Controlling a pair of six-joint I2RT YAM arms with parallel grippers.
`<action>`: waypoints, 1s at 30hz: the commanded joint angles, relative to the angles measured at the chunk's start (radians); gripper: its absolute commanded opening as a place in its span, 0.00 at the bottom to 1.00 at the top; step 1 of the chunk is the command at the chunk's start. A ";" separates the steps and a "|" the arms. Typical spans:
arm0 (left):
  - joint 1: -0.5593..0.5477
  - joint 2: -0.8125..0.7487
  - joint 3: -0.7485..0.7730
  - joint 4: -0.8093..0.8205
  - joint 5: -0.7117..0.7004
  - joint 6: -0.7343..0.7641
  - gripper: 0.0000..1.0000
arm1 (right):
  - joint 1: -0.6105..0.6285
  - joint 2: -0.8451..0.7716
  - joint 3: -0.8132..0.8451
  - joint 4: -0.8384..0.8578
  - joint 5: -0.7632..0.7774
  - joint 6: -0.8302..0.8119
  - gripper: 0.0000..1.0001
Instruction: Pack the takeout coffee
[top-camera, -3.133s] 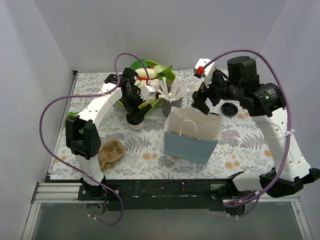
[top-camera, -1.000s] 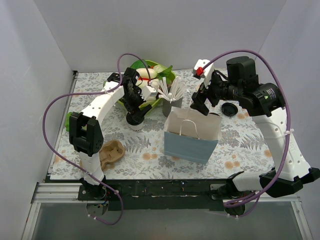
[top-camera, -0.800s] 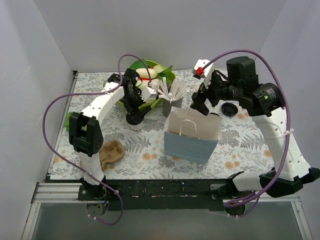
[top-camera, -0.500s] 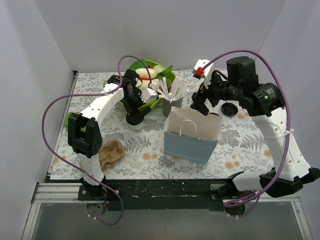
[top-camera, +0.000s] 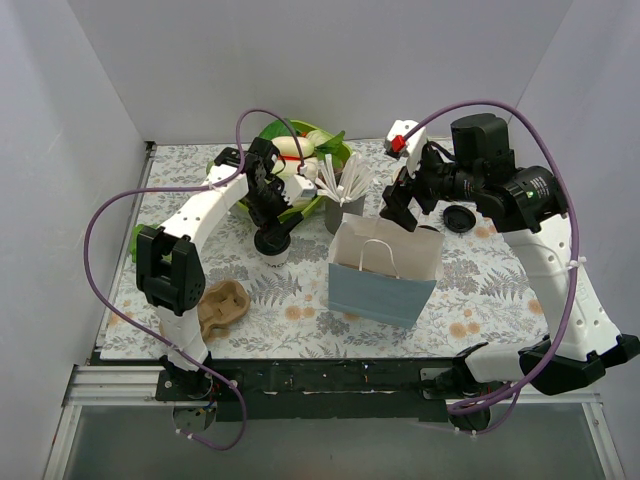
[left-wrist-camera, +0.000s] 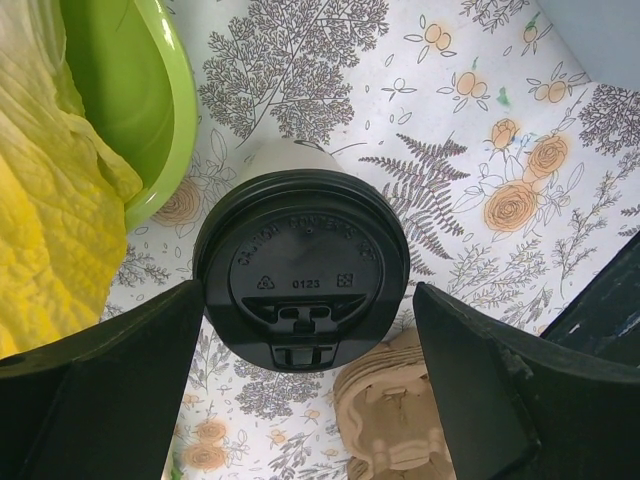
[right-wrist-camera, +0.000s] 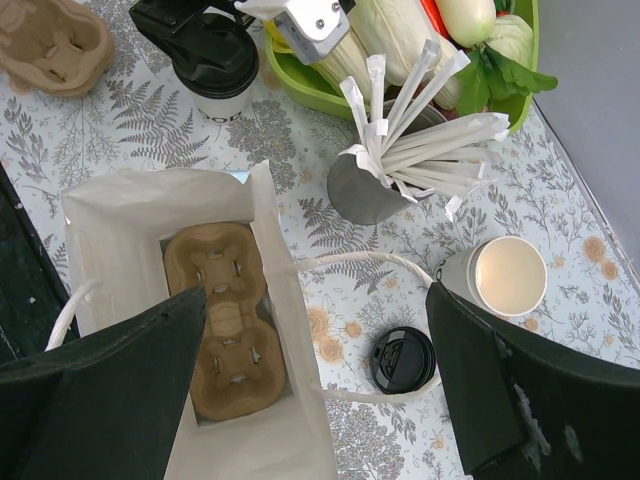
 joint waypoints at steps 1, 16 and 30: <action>-0.005 -0.027 -0.015 0.019 0.006 0.004 0.86 | -0.005 -0.015 -0.007 0.041 -0.011 0.004 0.98; -0.018 -0.026 -0.041 0.024 -0.006 0.003 0.76 | -0.005 -0.012 -0.004 0.045 -0.012 0.004 0.98; -0.015 -0.111 0.018 -0.022 0.037 -0.109 0.51 | -0.078 0.002 0.166 0.057 0.072 0.057 0.98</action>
